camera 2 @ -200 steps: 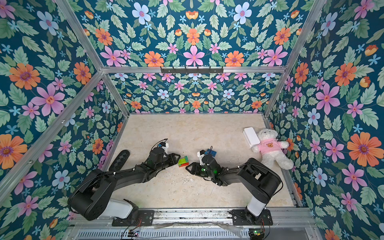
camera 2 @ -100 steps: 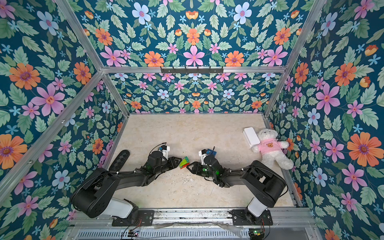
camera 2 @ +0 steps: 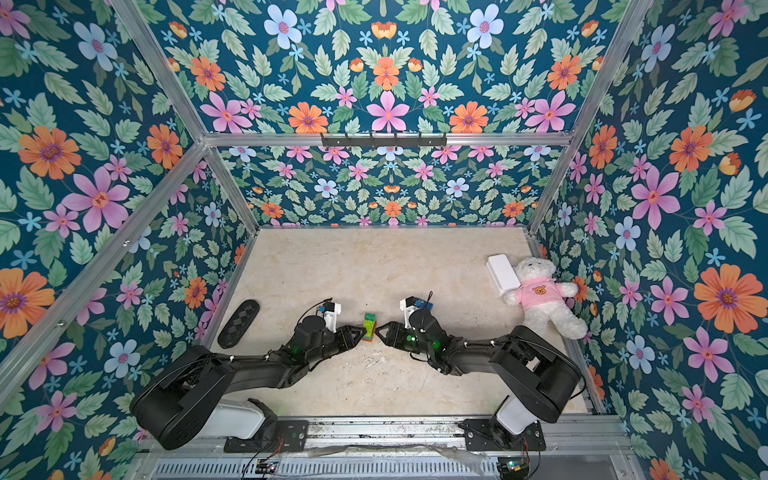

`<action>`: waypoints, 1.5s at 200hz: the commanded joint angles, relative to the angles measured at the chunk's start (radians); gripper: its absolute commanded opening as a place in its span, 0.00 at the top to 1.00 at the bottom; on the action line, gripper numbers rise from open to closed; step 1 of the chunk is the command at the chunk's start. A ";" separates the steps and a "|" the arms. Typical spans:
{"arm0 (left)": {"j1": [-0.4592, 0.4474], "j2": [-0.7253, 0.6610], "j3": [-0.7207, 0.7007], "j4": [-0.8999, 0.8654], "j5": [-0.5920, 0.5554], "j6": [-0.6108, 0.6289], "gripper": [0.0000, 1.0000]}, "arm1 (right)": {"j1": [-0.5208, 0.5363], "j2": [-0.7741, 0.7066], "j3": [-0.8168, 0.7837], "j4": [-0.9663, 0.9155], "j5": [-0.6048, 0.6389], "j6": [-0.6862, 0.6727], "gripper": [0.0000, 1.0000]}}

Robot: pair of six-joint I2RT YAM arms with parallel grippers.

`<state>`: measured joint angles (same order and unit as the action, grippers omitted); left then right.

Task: Assemble the number 5 with lego
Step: Adjust the lego brick at the center of the board, then pick up the lego brick from the center of the board.

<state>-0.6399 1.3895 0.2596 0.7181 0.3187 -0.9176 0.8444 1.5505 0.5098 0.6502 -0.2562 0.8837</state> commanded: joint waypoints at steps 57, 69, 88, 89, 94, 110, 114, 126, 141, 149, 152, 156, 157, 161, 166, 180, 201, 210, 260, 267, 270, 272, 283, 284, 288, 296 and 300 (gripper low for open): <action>-0.040 -0.044 -0.046 0.066 -0.046 -0.043 0.61 | 0.008 -0.033 0.092 -0.288 0.130 -0.100 0.41; -0.043 -0.023 -0.044 0.083 -0.046 -0.044 0.61 | 0.008 -0.034 0.094 -0.290 0.130 -0.100 0.41; -0.054 0.020 -0.037 0.122 -0.037 -0.053 0.61 | 0.010 -0.039 0.095 -0.294 0.133 -0.103 0.41; -0.055 0.022 -0.037 0.125 -0.037 -0.054 0.61 | 0.010 -0.039 0.096 -0.294 0.133 -0.103 0.41; -0.061 0.034 -0.033 0.134 -0.037 -0.058 0.61 | 0.009 -0.041 0.095 -0.297 0.133 -0.104 0.41; -0.081 0.069 -0.023 0.163 -0.037 -0.067 0.62 | 0.010 -0.045 0.096 -0.308 0.138 -0.108 0.41; -0.088 0.075 -0.019 0.169 -0.038 -0.067 0.62 | 0.011 -0.047 0.095 -0.310 0.140 -0.110 0.41; -0.106 0.092 -0.009 0.181 -0.042 -0.070 0.62 | 0.011 -0.052 0.097 -0.322 0.148 -0.114 0.41; -0.121 0.108 0.002 0.193 -0.044 -0.069 0.62 | 0.013 -0.056 0.102 -0.337 0.156 -0.123 0.40; -0.130 0.114 0.004 0.208 -0.041 -0.070 0.61 | 0.012 -0.056 0.108 -0.355 0.163 -0.131 0.40; -0.132 0.116 0.005 0.214 -0.040 -0.070 0.62 | 0.014 -0.056 0.111 -0.360 0.167 -0.133 0.40; -0.133 0.119 0.004 0.220 -0.037 -0.070 0.61 | 0.015 -0.056 0.116 -0.370 0.172 -0.138 0.40; -0.134 0.119 0.004 0.222 -0.037 -0.070 0.61 | 0.015 -0.056 0.117 -0.372 0.173 -0.139 0.40; -0.136 0.121 0.004 0.228 -0.033 -0.070 0.61 | 0.014 -0.055 0.123 -0.381 0.178 -0.142 0.39; -0.138 0.120 0.003 0.236 -0.028 -0.070 0.61 | 0.015 -0.055 0.129 -0.392 0.182 -0.146 0.39; -0.142 0.108 -0.010 0.242 -0.025 -0.075 0.61 | 0.020 -0.050 0.149 -0.416 0.196 -0.160 0.38; -0.142 0.029 -0.063 0.191 -0.070 -0.086 0.60 | 0.042 -0.034 0.199 -0.482 0.239 -0.183 0.37; -0.141 -0.032 -0.085 0.118 -0.109 -0.087 0.60 | 0.055 -0.021 0.221 -0.512 0.256 -0.191 0.36; -0.139 -0.552 -0.161 -0.484 -0.374 -0.106 0.57 | 0.152 0.063 0.388 -0.685 0.372 -0.197 0.35; -0.138 -0.624 -0.158 -0.564 -0.413 -0.104 0.57 | 0.163 0.079 0.415 -0.712 0.389 -0.191 0.34; -0.137 -0.651 -0.154 -0.594 -0.425 -0.103 0.57 | 0.167 0.089 0.428 -0.726 0.398 -0.190 0.33; -0.136 -0.669 -0.154 -0.612 -0.433 -0.101 0.57 | 0.169 0.094 0.436 -0.735 0.402 -0.188 0.33; -0.132 -0.750 -0.148 -0.684 -0.464 -0.092 0.55 | 0.188 0.145 0.482 -0.780 0.428 -0.188 0.32; -0.131 -0.757 -0.148 -0.689 -0.466 -0.092 0.55 | 0.189 0.148 0.485 -0.784 0.429 -0.189 0.31; -0.128 -0.778 -0.145 -0.710 -0.472 -0.090 0.55 | 0.195 0.162 0.502 -0.795 0.435 -0.187 0.31; -0.125 -0.807 -0.141 -0.740 -0.487 -0.086 0.55 | 0.206 0.189 0.534 -0.825 0.451 -0.184 0.31; -0.124 -0.819 -0.138 -0.750 -0.490 -0.085 0.55 | 0.210 0.206 0.551 -0.837 0.458 -0.184 0.31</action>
<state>-0.7708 0.6441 0.1081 0.1982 -0.0612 -1.0203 1.0309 1.6966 0.9947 -0.0525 0.1177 0.7029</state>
